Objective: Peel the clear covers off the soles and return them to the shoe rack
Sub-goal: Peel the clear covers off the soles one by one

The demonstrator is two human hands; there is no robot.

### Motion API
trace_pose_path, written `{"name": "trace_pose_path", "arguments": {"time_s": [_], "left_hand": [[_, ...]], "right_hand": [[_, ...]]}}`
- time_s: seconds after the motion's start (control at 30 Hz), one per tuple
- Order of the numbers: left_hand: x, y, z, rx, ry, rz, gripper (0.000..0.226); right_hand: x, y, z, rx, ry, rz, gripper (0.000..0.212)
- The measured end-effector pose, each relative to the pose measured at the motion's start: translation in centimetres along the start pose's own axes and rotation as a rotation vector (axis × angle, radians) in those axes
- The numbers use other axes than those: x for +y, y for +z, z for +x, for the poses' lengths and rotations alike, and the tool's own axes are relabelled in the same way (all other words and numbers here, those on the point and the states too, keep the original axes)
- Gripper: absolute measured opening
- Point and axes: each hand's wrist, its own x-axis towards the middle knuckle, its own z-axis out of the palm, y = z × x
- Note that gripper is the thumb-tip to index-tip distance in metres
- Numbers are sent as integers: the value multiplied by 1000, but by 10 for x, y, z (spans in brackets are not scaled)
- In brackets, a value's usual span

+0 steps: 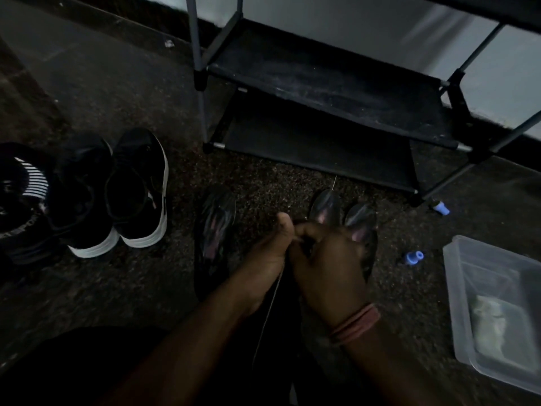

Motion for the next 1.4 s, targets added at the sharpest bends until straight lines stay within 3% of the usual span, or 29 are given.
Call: {"name": "trace_pose_path", "arguments": {"time_s": [0.07, 0.2, 0.3, 0.4, 0.53, 0.63, 0.7, 0.87, 1.0, 1.07, 1.13, 1.3, 1.4], "left_hand": [[0, -6, 3, 29, -17, 9, 75], [-6, -2, 2, 14, -69, 38, 74], [-8, -6, 6, 47, -79, -41, 81], [-1, -10, 9, 52, -79, -157, 78], [0, -1, 3, 13, -68, -145, 61], [1, 4, -4, -35, -45, -191, 43], [0, 1, -3, -51, -41, -278, 39], [-3, -9, 6, -24, -139, -431, 72], [-1, -4, 3, 0, -144, -323, 64], [-2, 2, 0, -22, -164, -279, 60], [-3, 2, 0, -8, -168, -264, 59], [-2, -16, 15, 100, -104, -434, 75], [3, -18, 17, 106, -116, -473, 76]], "right_hand": [[-1, 3, 1, -48, -40, -48, 26], [17, -10, 11, 127, 84, -274, 16], [10, -4, 5, 4, 33, -156, 19], [4, 3, 0, -84, -37, -85, 17], [11, -8, 6, 81, 41, -328, 14], [15, -9, 9, 134, 51, -342, 15], [13, -5, 7, 65, 0, -291, 21], [6, 3, 1, -126, -126, -62, 22], [11, -7, 6, 100, -42, -351, 12], [16, -11, 10, 198, 35, -367, 14], [16, -9, 9, 134, 53, -276, 20], [-9, 5, -5, -255, -168, -141, 23], [-5, 5, -3, -228, -187, -223, 18]]}}
